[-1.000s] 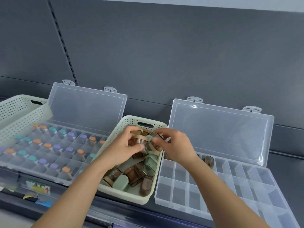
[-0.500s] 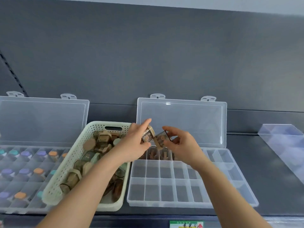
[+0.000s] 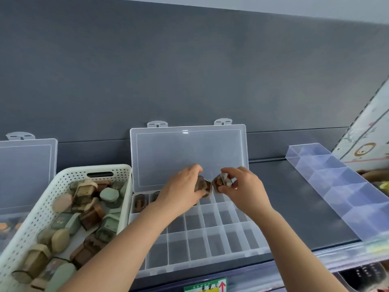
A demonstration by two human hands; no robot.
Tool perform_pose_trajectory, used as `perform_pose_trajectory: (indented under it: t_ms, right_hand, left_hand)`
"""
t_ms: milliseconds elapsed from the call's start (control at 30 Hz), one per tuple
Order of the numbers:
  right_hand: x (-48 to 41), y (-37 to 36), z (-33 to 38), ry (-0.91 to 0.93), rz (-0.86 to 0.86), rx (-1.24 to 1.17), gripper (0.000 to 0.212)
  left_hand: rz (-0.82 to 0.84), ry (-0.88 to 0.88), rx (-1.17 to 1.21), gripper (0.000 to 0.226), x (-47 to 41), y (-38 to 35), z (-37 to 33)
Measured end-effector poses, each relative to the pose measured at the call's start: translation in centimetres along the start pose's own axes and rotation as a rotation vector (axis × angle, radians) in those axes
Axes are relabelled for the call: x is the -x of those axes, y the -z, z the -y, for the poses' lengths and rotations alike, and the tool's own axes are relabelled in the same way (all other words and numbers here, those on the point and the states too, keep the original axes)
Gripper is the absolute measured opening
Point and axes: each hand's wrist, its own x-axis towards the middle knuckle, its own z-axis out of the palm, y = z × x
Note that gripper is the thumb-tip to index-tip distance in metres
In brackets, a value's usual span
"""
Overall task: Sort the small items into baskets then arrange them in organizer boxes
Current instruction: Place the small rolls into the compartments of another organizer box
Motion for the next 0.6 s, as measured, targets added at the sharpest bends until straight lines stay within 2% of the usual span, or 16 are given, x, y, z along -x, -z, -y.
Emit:
perform_pose_trajectory:
  t_ms: [133, 333, 467, 600]
  right_hand:
    - [-0.1, -0.1, -1.1, -0.003, 0.066, 0.063, 0.044]
    - [-0.6, -0.9, -1.2, 0.009, 0.197, 0.191, 0.04]
    - [-0.9, -1.7, -1.2, 0.031, 0.295, 0.3, 0.026]
    - [-1.1, -1.9, -1.6, 0.054, 0.309, 0.334, 0.019]
  left_hand:
    - [0.05, -0.04, -0.119, 0.034, -0.7, -0.9, -0.3]
    - [0.115, -0.088, -0.372, 0.043, -1.3, -2.2, -0.2]
    - [0.158, -0.056, -0.34, 0.048, -1.6, -2.8, 0.1]
    - [0.199, -0.046, -0.29, 0.047, -1.7, -2.8, 0.3]
